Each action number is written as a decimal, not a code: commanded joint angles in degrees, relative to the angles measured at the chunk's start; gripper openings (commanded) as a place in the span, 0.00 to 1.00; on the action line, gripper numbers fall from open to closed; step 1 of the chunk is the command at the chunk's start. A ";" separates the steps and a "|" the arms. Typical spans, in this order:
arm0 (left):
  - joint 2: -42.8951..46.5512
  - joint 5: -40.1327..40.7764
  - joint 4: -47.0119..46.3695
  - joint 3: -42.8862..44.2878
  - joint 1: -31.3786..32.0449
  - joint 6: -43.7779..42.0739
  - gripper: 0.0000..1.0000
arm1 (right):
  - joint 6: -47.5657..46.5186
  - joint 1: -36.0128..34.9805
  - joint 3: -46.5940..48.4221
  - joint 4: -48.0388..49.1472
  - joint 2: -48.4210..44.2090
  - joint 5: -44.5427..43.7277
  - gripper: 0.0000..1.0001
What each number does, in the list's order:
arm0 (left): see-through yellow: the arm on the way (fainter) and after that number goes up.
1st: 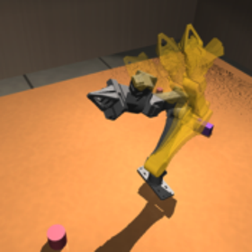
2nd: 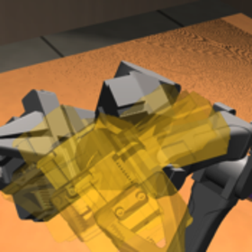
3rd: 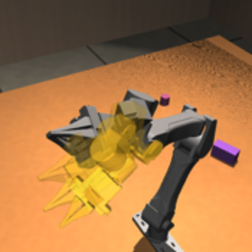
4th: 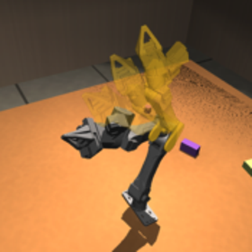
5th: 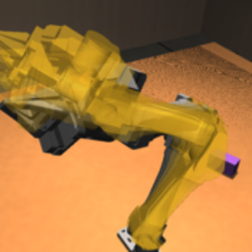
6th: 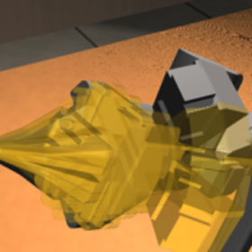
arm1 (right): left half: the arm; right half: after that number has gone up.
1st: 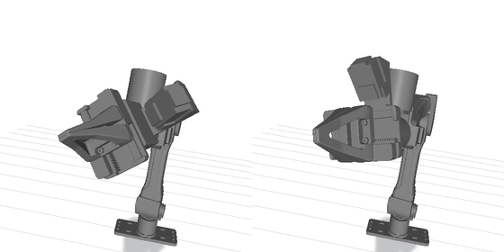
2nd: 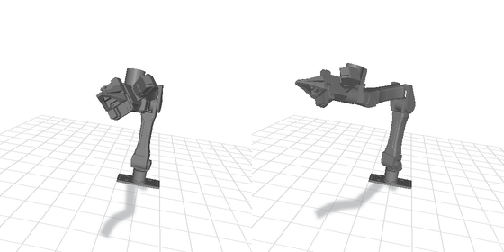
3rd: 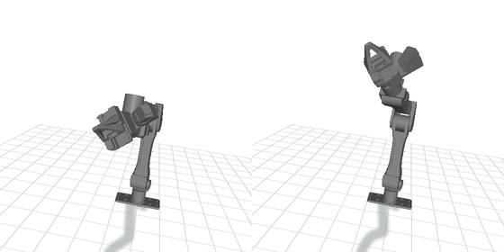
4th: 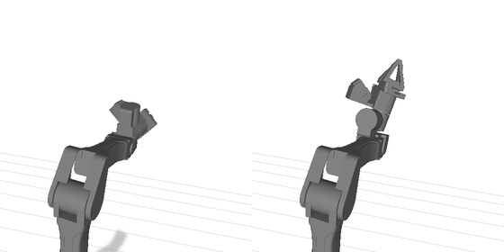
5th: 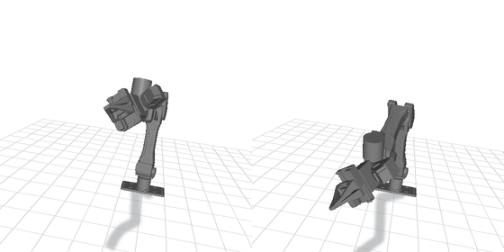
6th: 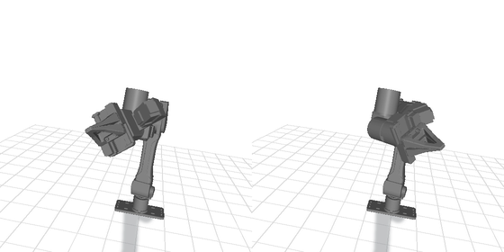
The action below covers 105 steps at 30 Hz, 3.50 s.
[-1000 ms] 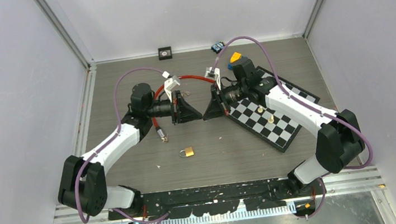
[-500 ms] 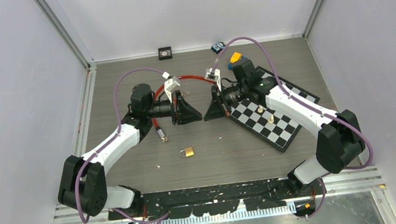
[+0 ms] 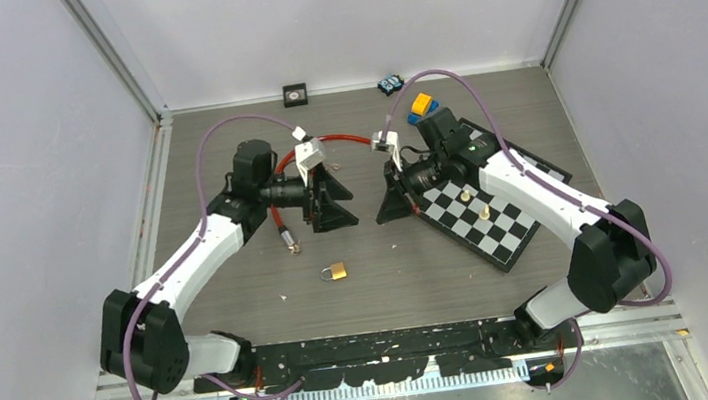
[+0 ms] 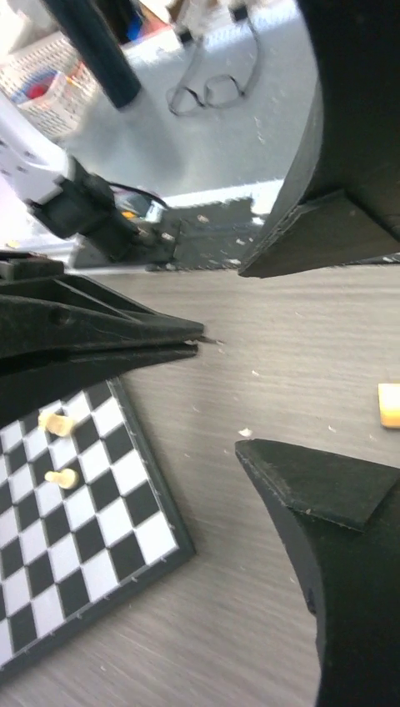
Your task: Unlock with the key
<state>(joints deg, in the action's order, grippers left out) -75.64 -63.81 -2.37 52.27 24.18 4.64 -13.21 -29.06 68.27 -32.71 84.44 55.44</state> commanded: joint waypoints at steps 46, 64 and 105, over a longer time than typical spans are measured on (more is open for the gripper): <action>-13.23 51.50 30.24 -3.93 22.02 -37.82 0.56 | -8.25 6.47 -5.32 -4.62 -9.98 -2.88 0.01; 3.18 43.92 23.78 -9.81 21.56 -50.09 0.00 | -5.57 8.02 -5.65 -2.53 -10.08 -2.99 0.01; 21.04 34.60 20.72 -11.12 20.26 -65.44 0.00 | 1.77 -6.47 1.97 -6.65 6.77 1.72 0.01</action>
<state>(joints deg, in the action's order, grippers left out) -55.75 -24.69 19.14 40.88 45.06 -60.34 -8.88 -35.07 67.35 -36.38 91.29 59.07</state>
